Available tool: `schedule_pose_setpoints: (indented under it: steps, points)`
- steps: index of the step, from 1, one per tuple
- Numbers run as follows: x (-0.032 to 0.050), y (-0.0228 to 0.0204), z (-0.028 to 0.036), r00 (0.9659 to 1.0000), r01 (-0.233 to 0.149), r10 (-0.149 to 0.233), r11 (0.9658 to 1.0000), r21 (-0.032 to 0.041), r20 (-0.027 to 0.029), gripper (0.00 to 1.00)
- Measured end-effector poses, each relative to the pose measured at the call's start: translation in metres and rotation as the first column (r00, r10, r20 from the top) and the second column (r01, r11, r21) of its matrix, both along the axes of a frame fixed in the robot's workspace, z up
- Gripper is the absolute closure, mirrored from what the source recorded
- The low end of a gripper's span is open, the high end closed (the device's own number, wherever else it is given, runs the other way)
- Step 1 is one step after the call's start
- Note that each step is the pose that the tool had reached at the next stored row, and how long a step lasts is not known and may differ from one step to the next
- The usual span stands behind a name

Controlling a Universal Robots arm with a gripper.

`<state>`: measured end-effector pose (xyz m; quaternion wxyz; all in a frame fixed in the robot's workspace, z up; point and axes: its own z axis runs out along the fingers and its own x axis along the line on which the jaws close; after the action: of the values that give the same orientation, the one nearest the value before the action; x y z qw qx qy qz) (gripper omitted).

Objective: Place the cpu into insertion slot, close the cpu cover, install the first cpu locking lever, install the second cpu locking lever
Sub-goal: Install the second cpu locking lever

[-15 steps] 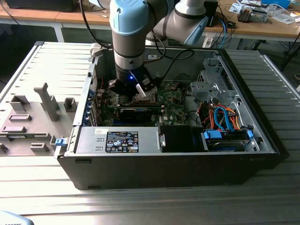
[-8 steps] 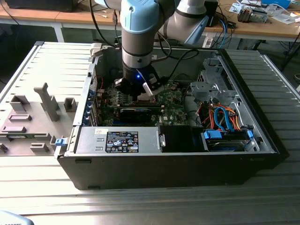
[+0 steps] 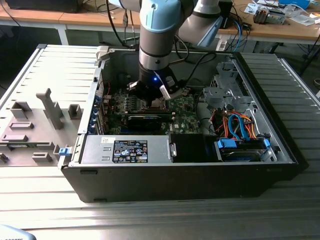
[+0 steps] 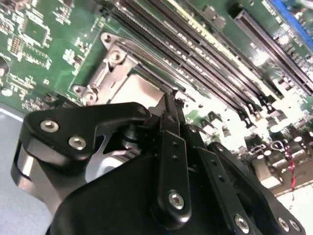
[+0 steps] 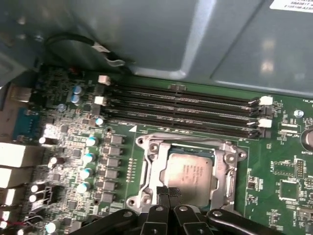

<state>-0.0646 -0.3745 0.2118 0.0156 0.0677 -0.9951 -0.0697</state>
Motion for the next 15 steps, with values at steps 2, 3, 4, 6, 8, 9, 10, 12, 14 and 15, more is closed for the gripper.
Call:
schedule_pose_setpoints:
  steps: [2, 3, 4, 6, 8, 9, 10, 12, 14, 15]
  points:
    - [0.0013, 0.0057, 0.0000, 1.0000, 0.000, 0.000, 0.9995, -0.0320, -0.0007, 0.89]
    - [0.0018, 0.0077, 0.0000, 1.0000, 0.000, 0.000, 0.9990, -0.0448, -0.0012, 0.89]
    - [0.0024, 0.0095, 0.0000, 1.0000, 0.000, 0.000, 0.9985, -0.0551, -0.0019, 0.89]
    - [0.0052, 0.0133, 0.0000, 1.0000, 0.000, 0.000, 0.9970, -0.0771, -0.0053, 0.89]
    - [0.0075, 0.0168, 0.0000, 1.0000, 0.000, 0.000, 0.9953, -0.0968, -0.0081, 0.89]
    - [0.0081, 0.0181, 0.0001, 1.0000, -0.001, 0.000, 0.9944, -0.1055, -0.0085, 0.89]
    - [0.0084, 0.0184, 0.0004, 1.0000, -0.001, 0.000, 0.9940, -0.1093, -0.0085, 0.89]
    - [0.0086, 0.0192, 0.0017, 1.0000, -0.001, 0.000, 0.9932, -0.1168, -0.0086, 0.89]
    - [0.0088, 0.0198, 0.0071, 1.0000, -0.001, 0.000, 0.9921, -0.1256, -0.0086, 0.89]
    - [0.0088, 0.0199, 0.0103, 1.0000, -0.001, -0.001, 0.9917, -0.1284, -0.0086, 0.89]
